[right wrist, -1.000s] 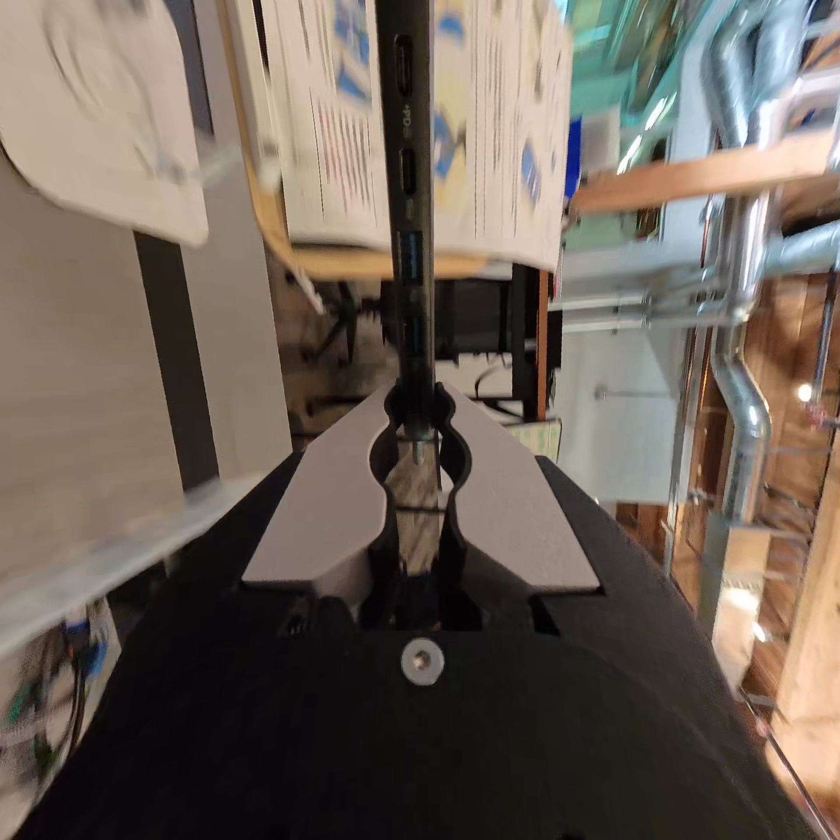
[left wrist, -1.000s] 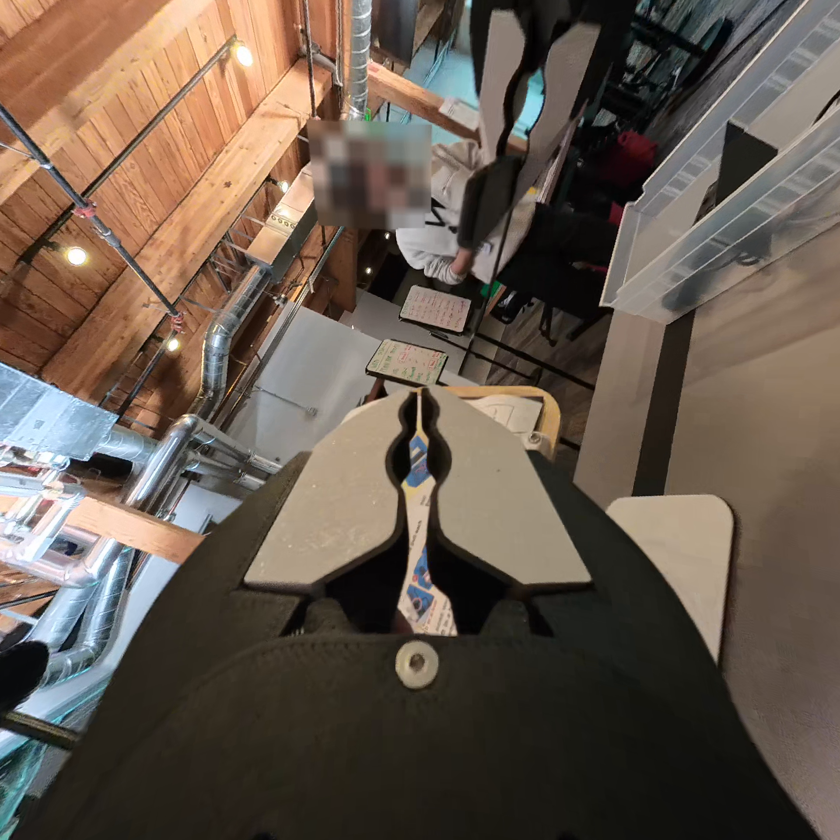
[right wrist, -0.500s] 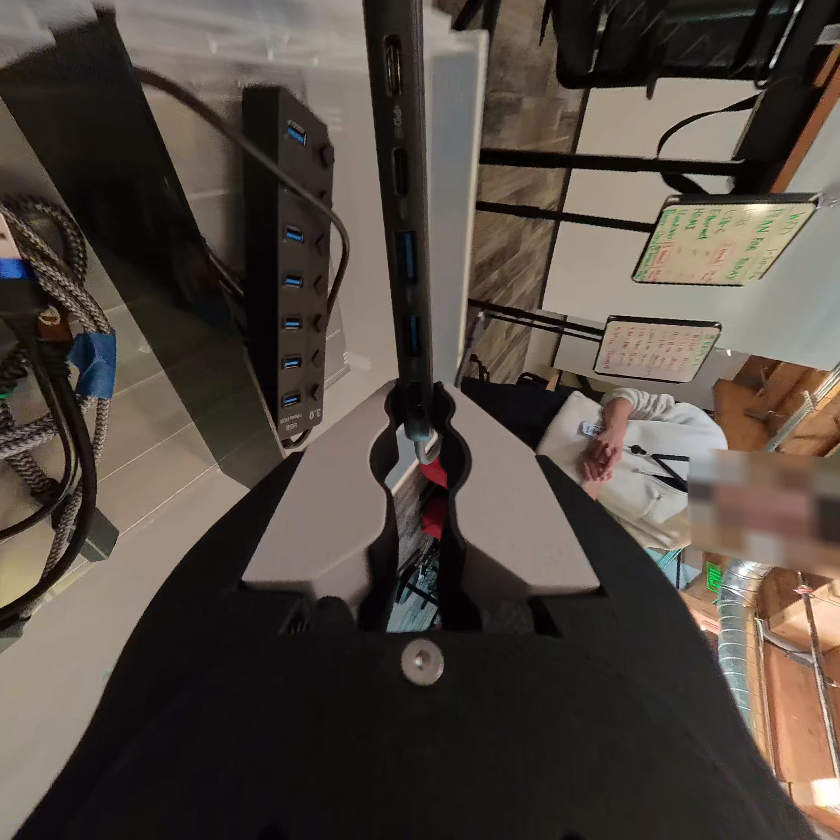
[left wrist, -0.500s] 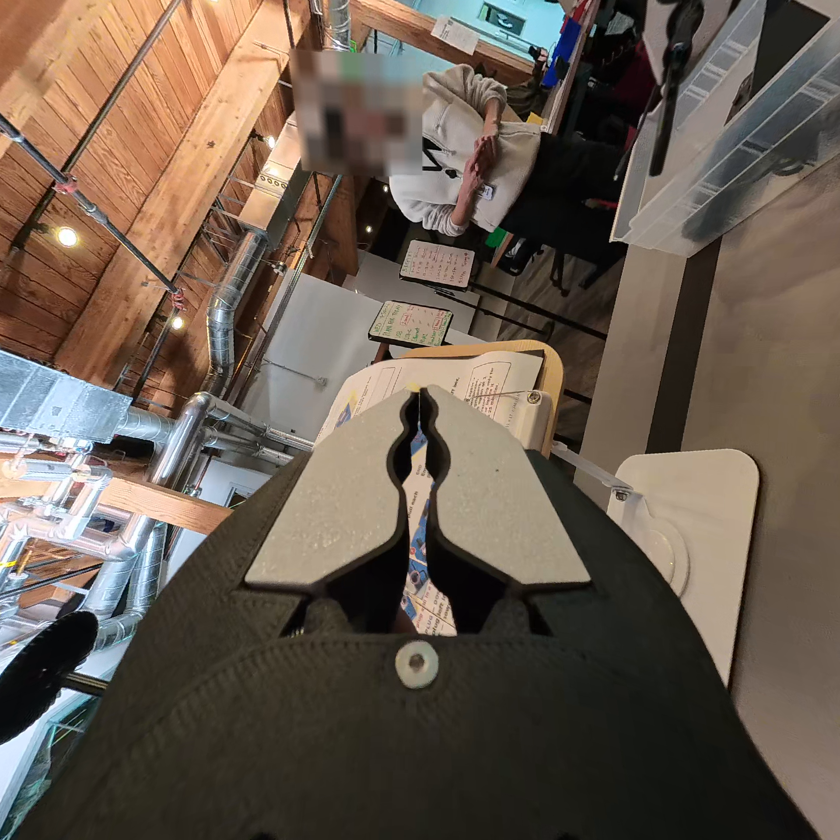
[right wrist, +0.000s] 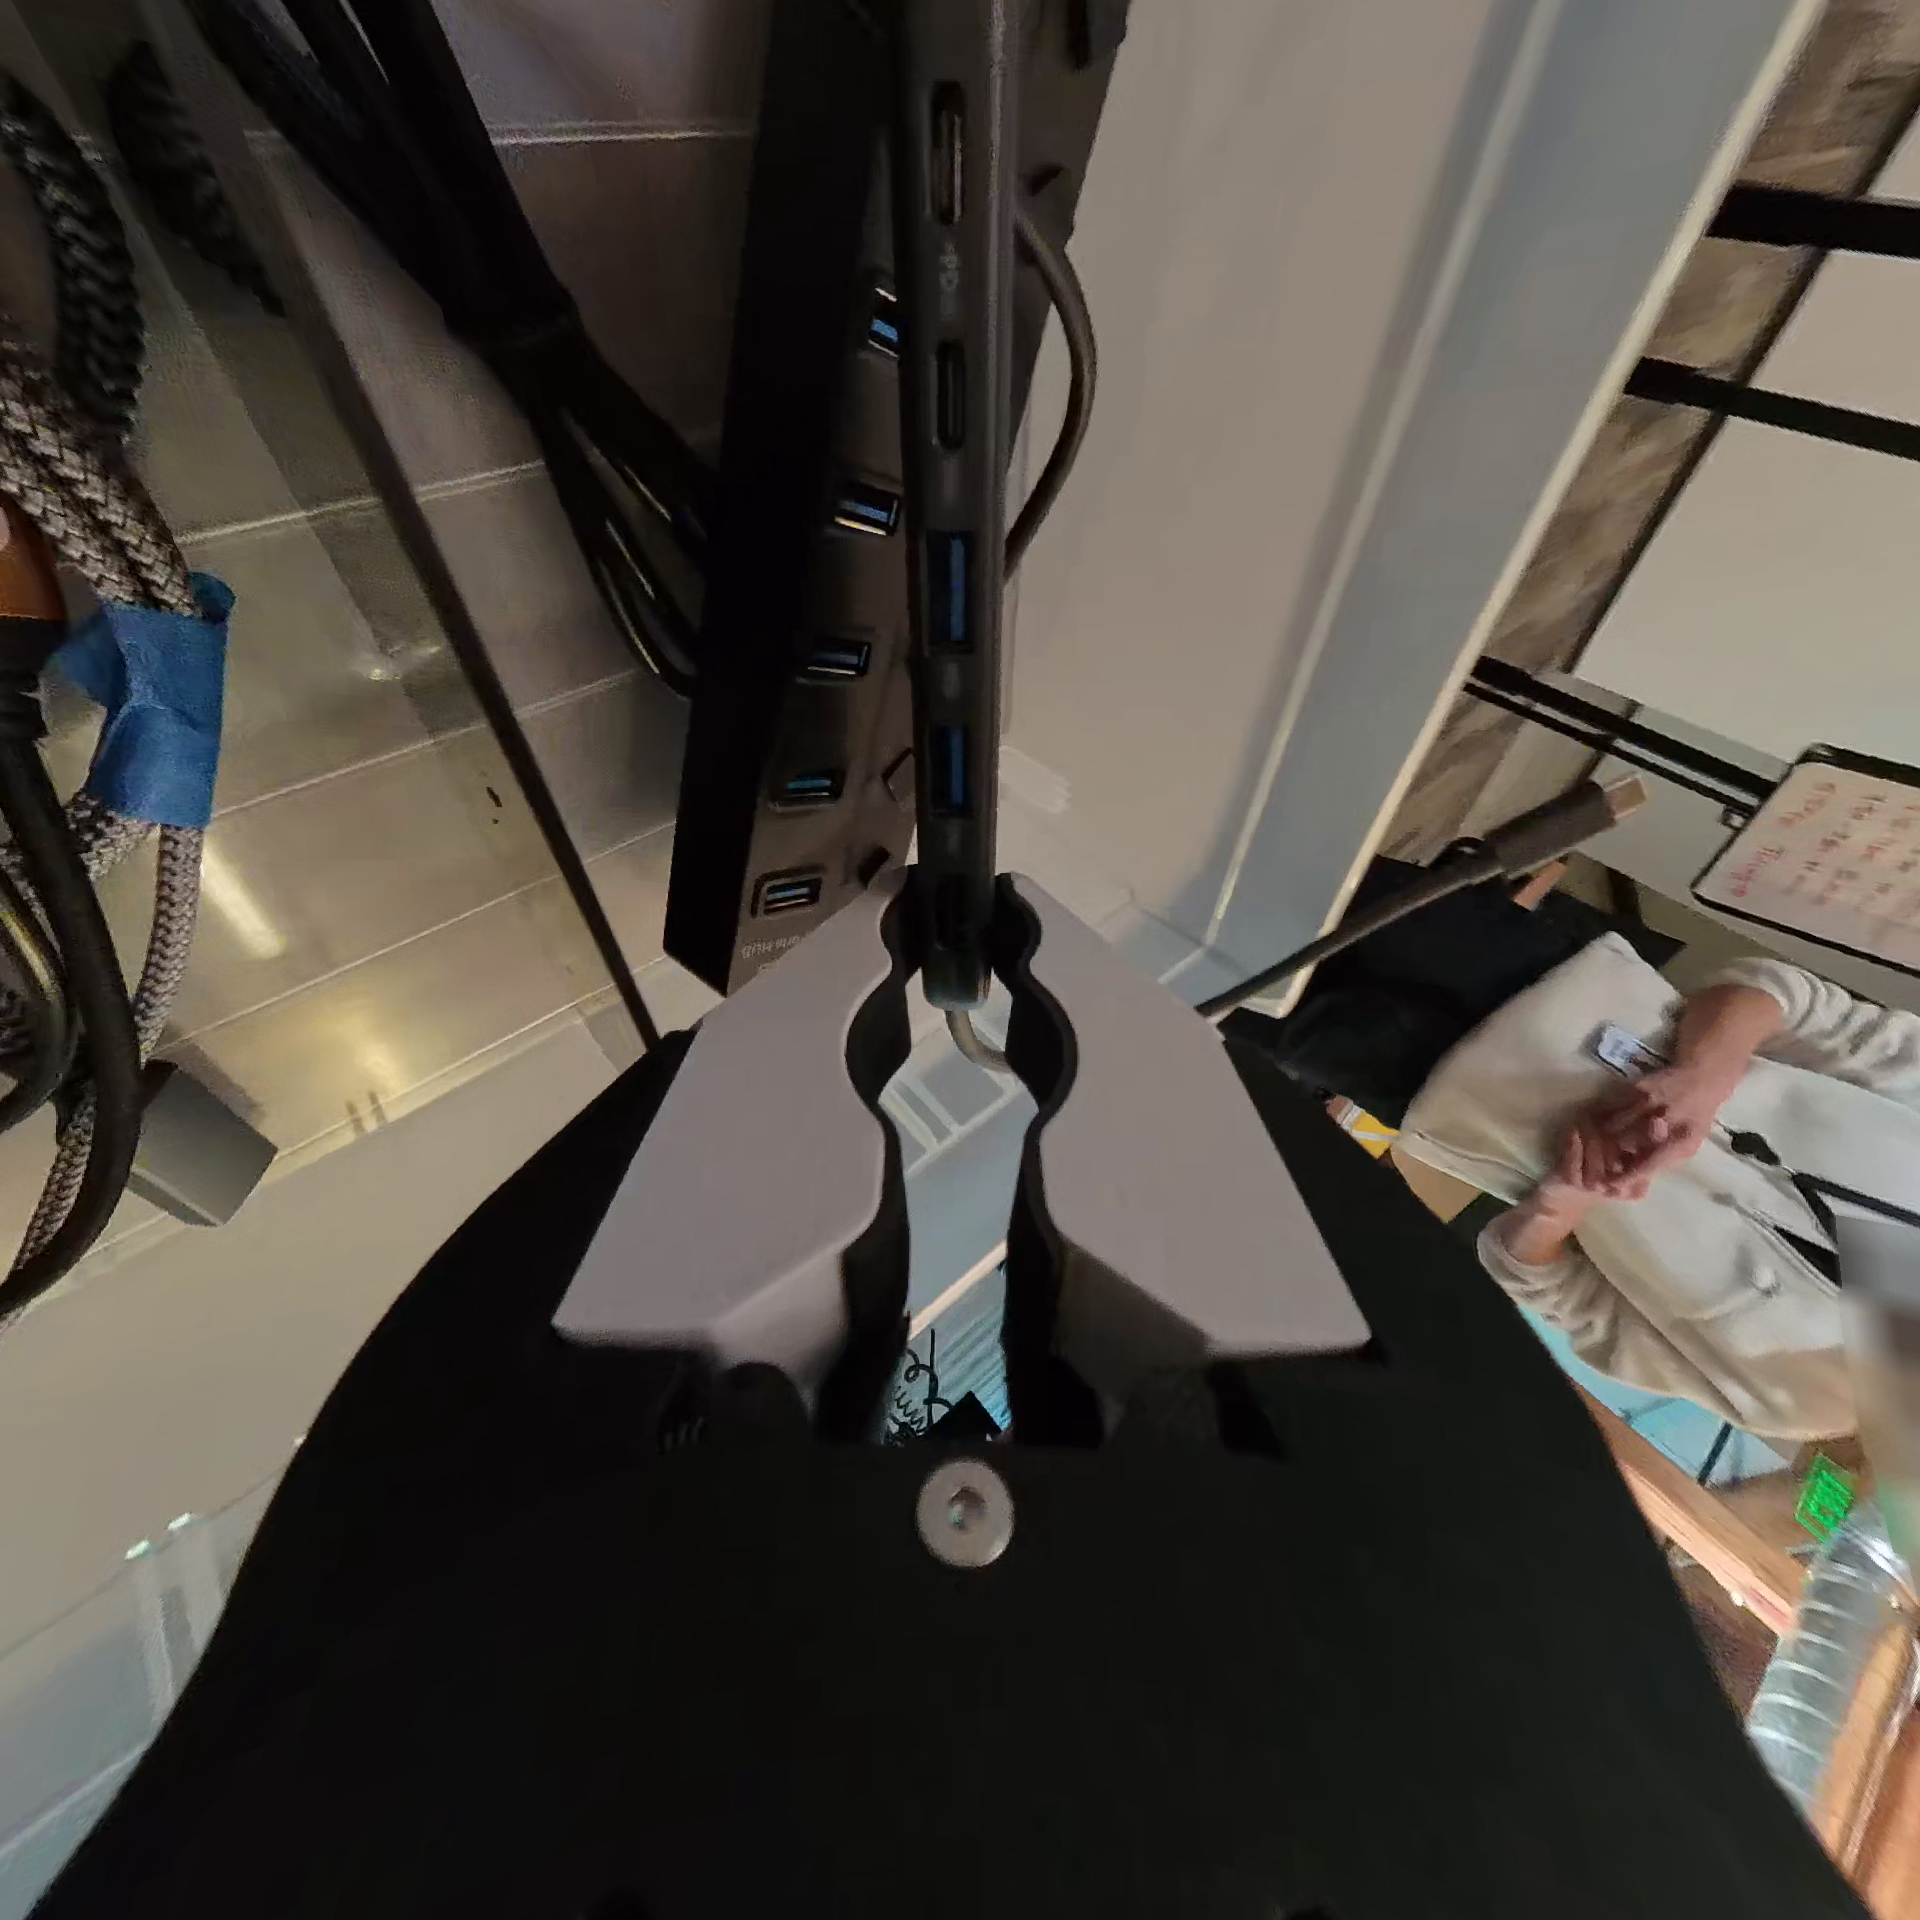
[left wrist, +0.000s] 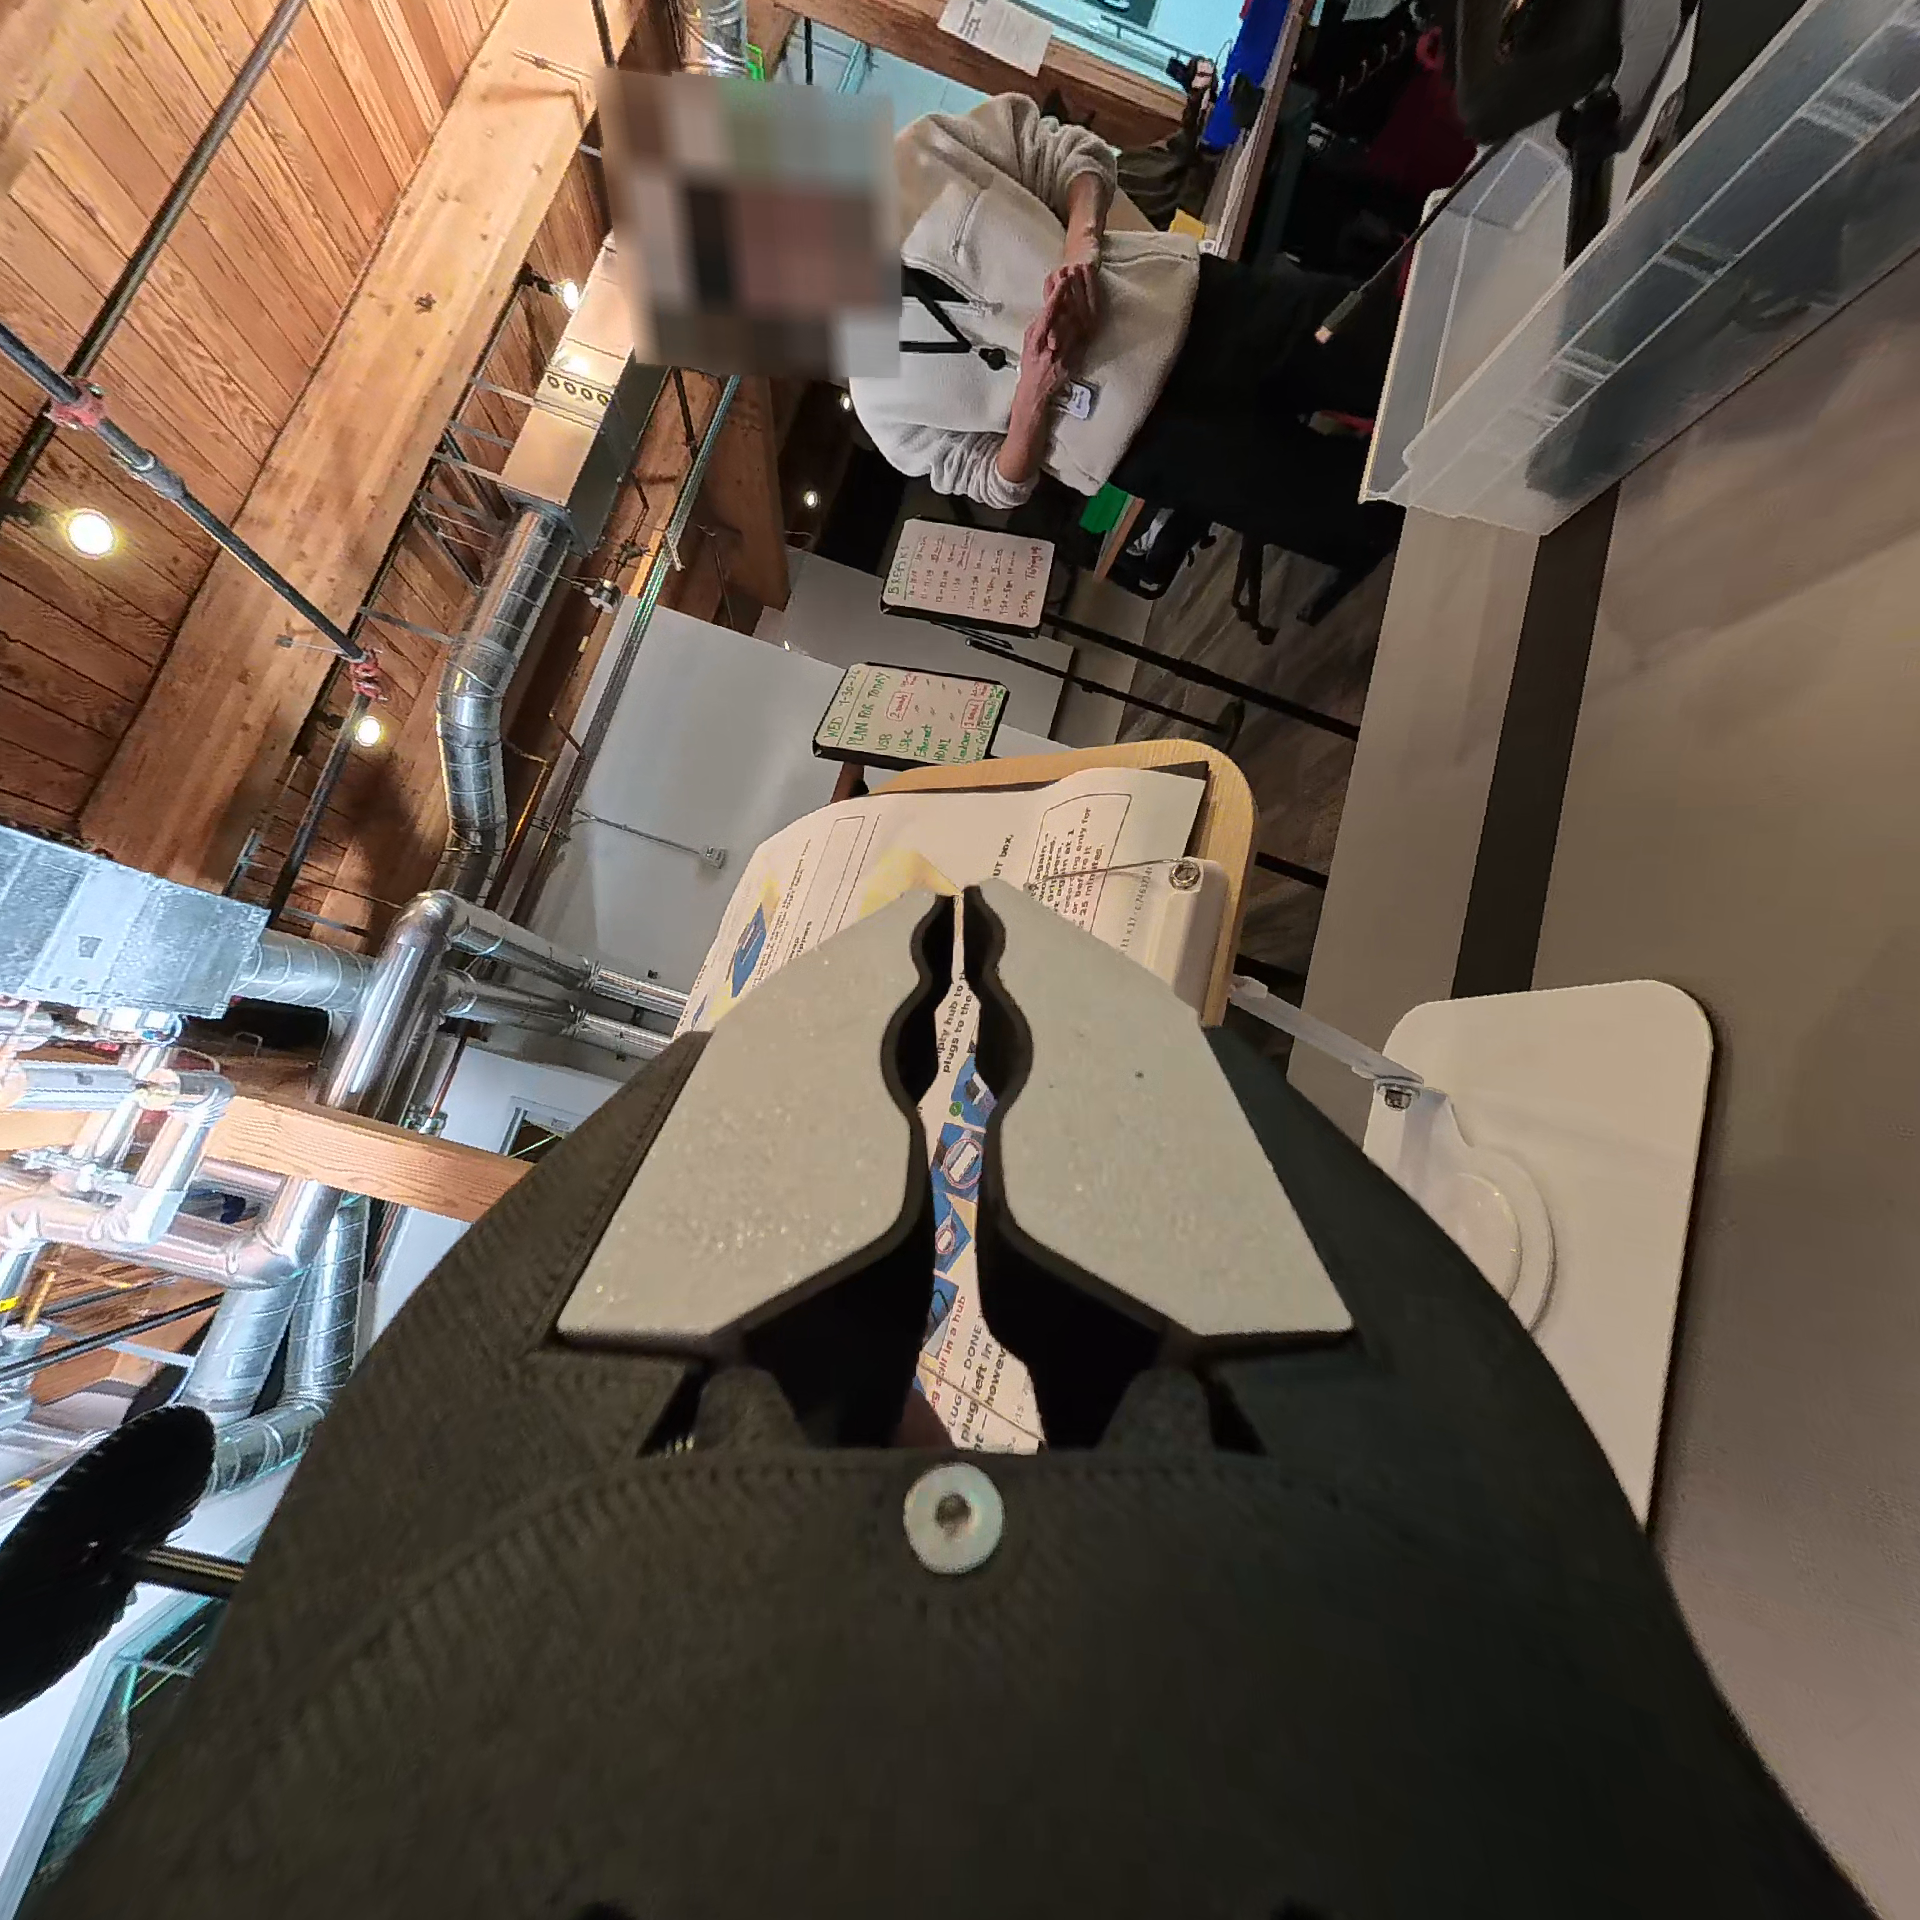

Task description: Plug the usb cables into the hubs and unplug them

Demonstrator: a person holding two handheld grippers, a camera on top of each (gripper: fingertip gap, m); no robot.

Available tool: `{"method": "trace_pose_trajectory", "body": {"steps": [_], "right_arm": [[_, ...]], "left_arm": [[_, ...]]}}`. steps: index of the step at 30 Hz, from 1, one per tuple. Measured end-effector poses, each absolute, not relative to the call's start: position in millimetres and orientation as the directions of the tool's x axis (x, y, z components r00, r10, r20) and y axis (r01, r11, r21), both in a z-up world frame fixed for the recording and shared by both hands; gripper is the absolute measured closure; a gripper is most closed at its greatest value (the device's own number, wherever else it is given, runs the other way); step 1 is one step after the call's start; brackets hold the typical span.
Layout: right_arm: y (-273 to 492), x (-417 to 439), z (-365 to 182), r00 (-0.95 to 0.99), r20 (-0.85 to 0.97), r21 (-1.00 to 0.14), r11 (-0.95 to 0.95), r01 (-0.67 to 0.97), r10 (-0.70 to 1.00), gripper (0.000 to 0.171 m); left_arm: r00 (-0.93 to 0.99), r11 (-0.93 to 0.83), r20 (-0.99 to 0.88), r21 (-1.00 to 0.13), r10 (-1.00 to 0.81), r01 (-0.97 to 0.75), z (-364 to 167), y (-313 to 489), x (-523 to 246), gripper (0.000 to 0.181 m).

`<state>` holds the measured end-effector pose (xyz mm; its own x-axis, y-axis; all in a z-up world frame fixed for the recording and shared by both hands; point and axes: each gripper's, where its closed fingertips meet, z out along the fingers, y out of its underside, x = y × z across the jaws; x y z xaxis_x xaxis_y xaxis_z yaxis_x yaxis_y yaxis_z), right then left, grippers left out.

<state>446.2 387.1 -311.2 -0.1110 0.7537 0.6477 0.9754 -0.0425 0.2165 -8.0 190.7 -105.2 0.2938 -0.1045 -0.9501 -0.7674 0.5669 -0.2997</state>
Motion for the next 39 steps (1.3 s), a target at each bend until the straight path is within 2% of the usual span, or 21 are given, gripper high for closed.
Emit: {"method": "trace_pose_trajectory", "body": {"steps": [4,12,17,18,21,24,34,39], "right_arm": [[389,442,-318,-0.124,0.573,0.235,-0.018,0.972,0.810,0.160],[384,440,-322,-0.092,0.489,0.234,-0.029,0.972,0.867,0.148],[373,442,-320,0.019,0.434,0.168,-0.102,0.980,0.901,0.138],[371,442,-318,0.044,0.427,0.149,-0.118,0.982,0.903,0.137],[368,438,-305,0.138,0.414,0.056,-0.176,0.983,0.900,0.119],[364,434,-282,0.201,0.449,-0.043,-0.204,0.978,0.870,0.114],[303,411,-205,0.345,0.646,-0.271,-0.217,0.938,0.681,0.103],[265,410,-191,0.501,0.647,-0.420,-0.279,0.863,0.575,0.099]], "left_arm": [[0.290,0.563,-0.951,-0.299,-0.107,-0.771,-107,193,-10,0.179],[0.290,0.561,-0.951,-0.300,-0.109,-0.771,-107,194,-12,0.179],[0.280,0.564,-0.953,-0.294,-0.114,-0.772,-110,193,-9,0.179],[0.279,0.564,-0.953,-0.294,-0.115,-0.772,-110,193,-9,0.179],[0.286,0.567,-0.951,-0.302,-0.120,-0.767,-109,192,-8,0.179],[0.298,0.575,-0.945,-0.320,-0.136,-0.753,-109,189,-4,0.178],[0.378,0.575,-0.907,-0.413,-0.187,-0.706,-91,179,3,0.151],[0.417,0.499,-0.889,-0.453,-0.189,-0.739,-77,189,-27,0.140]]}}
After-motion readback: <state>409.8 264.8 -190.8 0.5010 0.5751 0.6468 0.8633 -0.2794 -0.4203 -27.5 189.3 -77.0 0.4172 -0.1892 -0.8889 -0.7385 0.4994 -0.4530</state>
